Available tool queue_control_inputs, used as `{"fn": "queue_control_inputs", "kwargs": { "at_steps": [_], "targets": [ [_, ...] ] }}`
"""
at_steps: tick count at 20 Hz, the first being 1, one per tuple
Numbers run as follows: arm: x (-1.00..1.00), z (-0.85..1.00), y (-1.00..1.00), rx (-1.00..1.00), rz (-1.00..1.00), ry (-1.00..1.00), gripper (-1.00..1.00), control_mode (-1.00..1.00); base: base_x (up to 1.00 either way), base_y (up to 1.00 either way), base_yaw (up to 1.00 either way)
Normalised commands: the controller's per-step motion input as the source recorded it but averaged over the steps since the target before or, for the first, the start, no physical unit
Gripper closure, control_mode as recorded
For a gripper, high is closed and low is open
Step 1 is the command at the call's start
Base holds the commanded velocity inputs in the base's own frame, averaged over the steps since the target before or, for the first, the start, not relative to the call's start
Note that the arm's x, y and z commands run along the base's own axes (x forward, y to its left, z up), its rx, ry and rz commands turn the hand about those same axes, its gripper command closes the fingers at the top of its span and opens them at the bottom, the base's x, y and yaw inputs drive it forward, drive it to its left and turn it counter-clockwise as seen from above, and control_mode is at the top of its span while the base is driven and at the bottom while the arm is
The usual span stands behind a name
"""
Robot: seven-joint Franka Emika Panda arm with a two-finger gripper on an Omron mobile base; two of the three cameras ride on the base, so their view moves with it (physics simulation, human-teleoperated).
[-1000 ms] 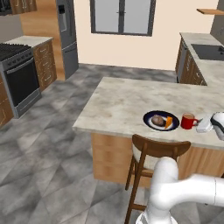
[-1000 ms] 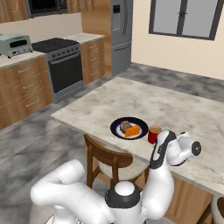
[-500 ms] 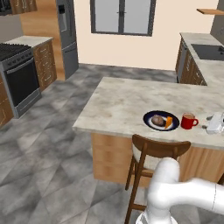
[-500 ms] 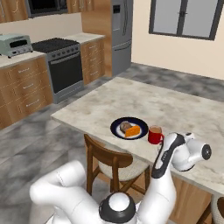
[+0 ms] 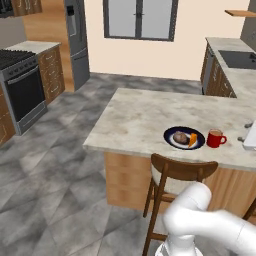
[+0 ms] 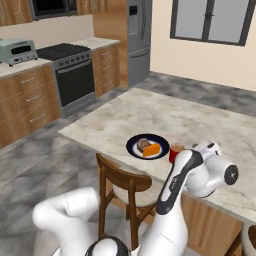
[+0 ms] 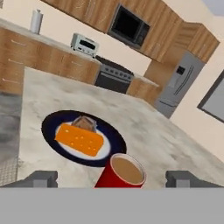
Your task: Pick up the brewed coffee from the coffee machine and place it next to the breakfast plate on the dining counter.
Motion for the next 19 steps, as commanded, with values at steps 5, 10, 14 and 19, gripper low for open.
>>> {"fn": "queue_control_inputs", "kwargs": {
  "at_steps": [5, 10, 14, 19],
  "targets": [
    [-0.69, 0.88, 0.00, 0.00, 0.02, -0.29, -1.00, -1.00, 0.00, 0.00, 0.00],
    [-0.70, 0.61, 0.00, 0.00, 0.08, -0.29, -1.00, -1.00, 0.00, 0.00, 0.00],
    [-0.65, 0.56, 0.03, 0.00, 0.08, -0.29, -1.00, -1.00, 0.00, 0.00, 0.00],
    [-0.36, 0.43, 0.28, -0.06, 0.05, -0.15, -1.00, -1.00, 0.00, 0.00, 0.00]
  ]
}}
